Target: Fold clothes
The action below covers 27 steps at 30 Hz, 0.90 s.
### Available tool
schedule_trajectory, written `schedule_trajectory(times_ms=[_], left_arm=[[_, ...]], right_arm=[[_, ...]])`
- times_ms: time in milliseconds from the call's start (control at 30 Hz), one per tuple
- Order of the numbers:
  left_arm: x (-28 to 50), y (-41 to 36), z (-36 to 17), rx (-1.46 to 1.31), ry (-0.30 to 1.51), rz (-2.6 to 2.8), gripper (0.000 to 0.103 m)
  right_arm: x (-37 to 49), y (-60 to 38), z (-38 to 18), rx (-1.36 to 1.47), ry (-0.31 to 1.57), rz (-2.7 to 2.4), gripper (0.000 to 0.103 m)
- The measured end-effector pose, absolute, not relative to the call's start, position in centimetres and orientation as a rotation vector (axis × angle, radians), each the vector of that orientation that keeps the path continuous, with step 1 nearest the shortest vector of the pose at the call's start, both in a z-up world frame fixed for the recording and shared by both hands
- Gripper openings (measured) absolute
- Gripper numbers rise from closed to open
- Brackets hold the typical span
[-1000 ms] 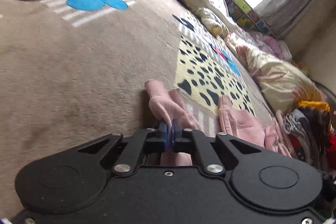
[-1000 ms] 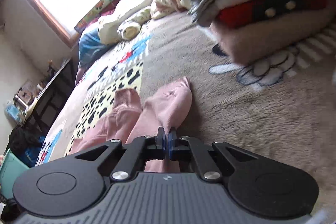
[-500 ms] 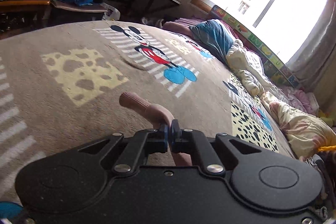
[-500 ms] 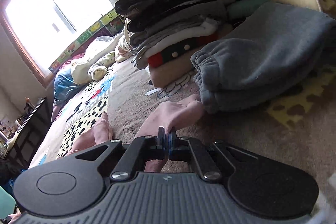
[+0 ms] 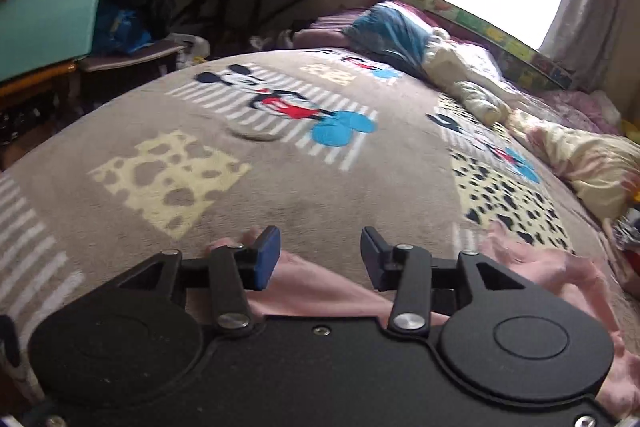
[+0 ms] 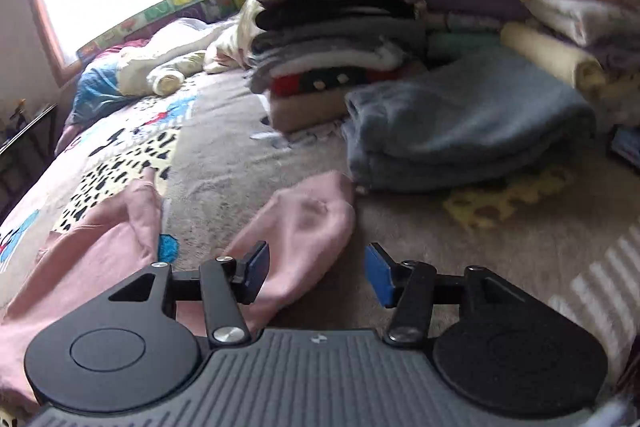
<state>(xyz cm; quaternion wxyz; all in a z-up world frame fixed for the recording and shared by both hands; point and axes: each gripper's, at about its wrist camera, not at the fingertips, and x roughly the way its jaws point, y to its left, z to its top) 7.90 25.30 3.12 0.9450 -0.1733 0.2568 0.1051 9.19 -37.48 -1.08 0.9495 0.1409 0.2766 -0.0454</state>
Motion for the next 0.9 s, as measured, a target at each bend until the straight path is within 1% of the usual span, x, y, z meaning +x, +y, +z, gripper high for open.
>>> schedule_trajectory(times_ms=[67,267,433,567,600,633,667,700,800,833,867,900], left_arm=[[10.0,23.3,3.4,-0.328,0.541,0.125,0.044],[19.6,16.6,2.2,-0.25,0.695,-0.144,0.045],[27.2,14.1,-0.3,-0.274,0.828,-0.243,0.046],[30.0,13.6,-1.5,-0.283,0.862,-0.287,0.046],[30.7,13.5,-1.9,-0.285,0.87,-0.298,0.041],[31.4,13.4,-2.2,-0.287,0.879,-0.309,0.028],[32.1,13.2,-2.5,-0.289,0.887,-0.32,0.006],[32.8,13.2,-2.8,-0.293,0.893,-0.33,0.005],[33.8,15.5,-1.0,-0.421,0.747,-0.32,0.005],[34.4,15.0,-1.3,-0.359,0.775,-0.287,0.007],[34.9,14.4,-1.7,-0.298,0.803,-0.254,0.015],[35.5,13.8,-2.0,-0.236,0.83,-0.221,0.025]], right_arm=[[10.9,-36.2,-0.4,0.247,0.557,-0.016,0.054],[19.7,-31.3,0.4,0.229,0.642,0.202,0.053],[27.6,-29.1,-0.4,0.269,0.754,0.311,0.055],[32.3,-27.9,-2.1,0.283,0.826,0.352,0.055],[33.1,-27.6,-2.8,0.284,0.85,0.382,0.04],[33.9,-27.4,-3.3,0.299,0.878,0.43,0.018],[34.5,-27.3,-3.4,0.298,0.887,0.455,0.005],[34.9,-27.2,-3.4,0.283,0.883,0.463,0.005],[36.2,-28.3,-1.7,0.327,0.778,0.472,0.005],[37.1,-28.4,-1.7,0.315,0.769,0.43,0.009],[38.2,-28.1,-2.0,0.285,0.8,0.388,0.023],[38.7,-27.4,-2.2,0.229,0.829,0.355,0.027]])
